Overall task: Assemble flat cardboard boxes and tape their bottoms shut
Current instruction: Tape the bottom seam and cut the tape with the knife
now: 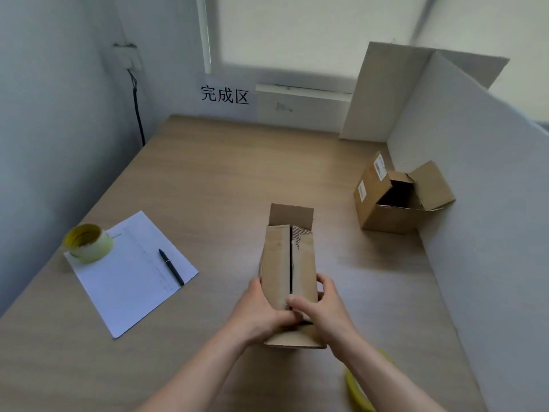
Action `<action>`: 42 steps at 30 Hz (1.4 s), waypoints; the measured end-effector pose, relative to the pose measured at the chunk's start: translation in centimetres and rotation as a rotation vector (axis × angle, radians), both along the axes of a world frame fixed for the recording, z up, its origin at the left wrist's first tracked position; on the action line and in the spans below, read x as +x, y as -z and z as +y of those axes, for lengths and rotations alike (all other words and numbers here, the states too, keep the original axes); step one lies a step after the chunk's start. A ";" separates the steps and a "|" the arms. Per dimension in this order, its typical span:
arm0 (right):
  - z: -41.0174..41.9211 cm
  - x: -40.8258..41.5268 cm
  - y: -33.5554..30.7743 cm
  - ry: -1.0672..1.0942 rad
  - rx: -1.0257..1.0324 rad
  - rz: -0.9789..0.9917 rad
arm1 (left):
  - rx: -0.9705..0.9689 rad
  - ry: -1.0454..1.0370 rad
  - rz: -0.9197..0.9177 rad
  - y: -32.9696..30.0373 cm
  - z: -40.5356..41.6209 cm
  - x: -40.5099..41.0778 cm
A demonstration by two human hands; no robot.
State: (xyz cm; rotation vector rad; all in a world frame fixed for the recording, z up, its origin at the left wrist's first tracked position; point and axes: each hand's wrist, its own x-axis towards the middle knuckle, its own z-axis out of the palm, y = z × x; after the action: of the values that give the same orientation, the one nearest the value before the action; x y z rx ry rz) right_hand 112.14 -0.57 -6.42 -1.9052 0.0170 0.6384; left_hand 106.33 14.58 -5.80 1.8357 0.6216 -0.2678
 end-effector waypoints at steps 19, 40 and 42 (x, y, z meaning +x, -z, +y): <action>-3.1 24.0 -2.4 0.232 -0.212 -0.382 | 0.290 0.001 -0.201 0.5 -4.4 24.5; -4.0 17.9 -5.4 0.234 -0.188 -0.755 | 0.270 0.119 -0.297 -1.6 -3.6 18.7; -3.0 14.6 -5.2 0.082 -0.255 -0.780 | 0.391 0.133 -0.358 -1.7 -2.9 15.0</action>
State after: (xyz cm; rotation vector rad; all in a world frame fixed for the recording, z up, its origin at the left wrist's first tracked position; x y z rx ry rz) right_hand 126.76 -3.61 -1.19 -2.2735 -0.3322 -0.2018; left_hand 121.36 11.69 -4.07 2.2357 0.3142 0.1066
